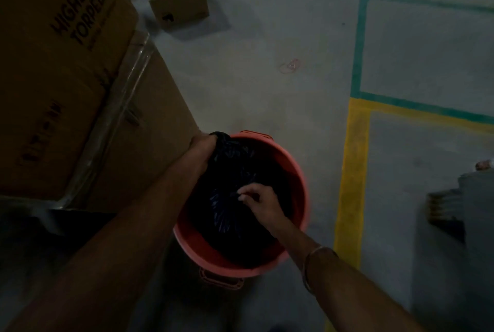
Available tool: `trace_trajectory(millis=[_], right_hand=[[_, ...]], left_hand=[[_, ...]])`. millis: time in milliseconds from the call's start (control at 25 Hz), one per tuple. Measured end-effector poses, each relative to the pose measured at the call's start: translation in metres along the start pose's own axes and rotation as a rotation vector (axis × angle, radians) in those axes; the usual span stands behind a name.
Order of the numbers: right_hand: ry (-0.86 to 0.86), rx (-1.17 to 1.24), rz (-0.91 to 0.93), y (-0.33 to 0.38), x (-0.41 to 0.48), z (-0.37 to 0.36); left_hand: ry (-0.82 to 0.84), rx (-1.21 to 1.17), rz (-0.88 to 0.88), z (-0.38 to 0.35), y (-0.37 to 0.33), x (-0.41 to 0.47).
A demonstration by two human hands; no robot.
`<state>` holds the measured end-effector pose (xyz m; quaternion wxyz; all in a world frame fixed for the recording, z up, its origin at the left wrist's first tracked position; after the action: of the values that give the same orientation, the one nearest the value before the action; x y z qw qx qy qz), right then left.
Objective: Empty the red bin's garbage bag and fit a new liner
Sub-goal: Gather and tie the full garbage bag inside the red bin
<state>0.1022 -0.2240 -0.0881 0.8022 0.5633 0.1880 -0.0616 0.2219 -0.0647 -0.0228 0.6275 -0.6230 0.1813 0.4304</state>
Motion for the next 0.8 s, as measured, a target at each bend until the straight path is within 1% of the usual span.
trace_trajectory(millis=[40, 80, 120, 160, 200, 240, 280, 320, 360, 440, 520, 600, 680, 720, 760, 800], right_hand=[[0.072, 0.161, -0.091, 0.0, 0.004, 0.001], [0.069, 0.216, -0.121, 0.002, 0.009, 0.005], [-0.003, 0.182, -0.107, 0.008, 0.013, 0.013], [-0.086, 0.059, -0.056, 0.012, 0.021, 0.023], [-0.121, -0.109, -0.014, 0.013, 0.029, 0.032], [-0.085, -0.267, 0.018, 0.013, 0.039, 0.036], [0.008, -0.388, 0.039, 0.015, 0.048, 0.035], [0.118, -0.452, 0.046, 0.016, 0.058, 0.03], [0.199, -0.46, 0.04, 0.019, 0.066, 0.024], [0.242, -0.479, 0.056, 0.021, 0.078, 0.012], [0.224, -0.488, 0.043, 0.02, 0.084, 0.006], [0.213, -0.419, 0.014, 0.019, 0.086, 0.005], [0.283, -0.345, 0.008, 0.018, 0.085, 0.0], [0.316, -0.361, 0.013, 0.017, 0.085, -0.005], [0.319, -0.383, 0.017, 0.016, 0.086, -0.007], [0.288, -0.39, 0.009, 0.014, 0.087, -0.009]], left_hand=[[0.021, 0.044, -0.016, -0.001, -0.002, -0.004], [0.018, 0.054, -0.055, -0.003, -0.004, -0.005], [0.021, 0.064, -0.073, -0.003, -0.001, -0.004], [0.038, 0.067, -0.064, -0.004, -0.002, -0.004], [0.083, 0.071, -0.068, -0.005, -0.001, -0.002], [0.104, 0.111, -0.086, -0.005, -0.002, -0.004], [0.114, 0.168, -0.124, -0.005, 0.0, -0.005], [0.127, 0.225, -0.161, -0.004, -0.002, -0.007], [0.136, 0.259, -0.19, -0.005, -0.001, -0.007], [0.176, 0.308, -0.214, -0.009, -0.001, -0.009], [0.249, 0.26, -0.169, -0.011, -0.001, -0.011], [0.312, 0.186, -0.097, -0.008, 0.004, -0.013], [0.387, 0.171, -0.062, -0.004, 0.007, -0.016], [0.42, 0.148, -0.05, -0.002, 0.007, -0.017], [0.439, 0.096, -0.047, -0.003, 0.006, -0.018], [0.402, 0.001, -0.063, -0.001, 0.007, -0.016]])
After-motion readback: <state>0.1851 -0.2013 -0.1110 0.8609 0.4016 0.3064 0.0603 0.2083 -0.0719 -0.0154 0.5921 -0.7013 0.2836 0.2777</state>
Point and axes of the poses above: each hand's wrist, its own x-axis towards the middle knuckle, its own z-axis out of the back of the hand, y = z × x, the point moved 2 cm from there along x, towards the middle knuckle, and after that the axes turned 4 degrees about -x, right-handed, at the moved point
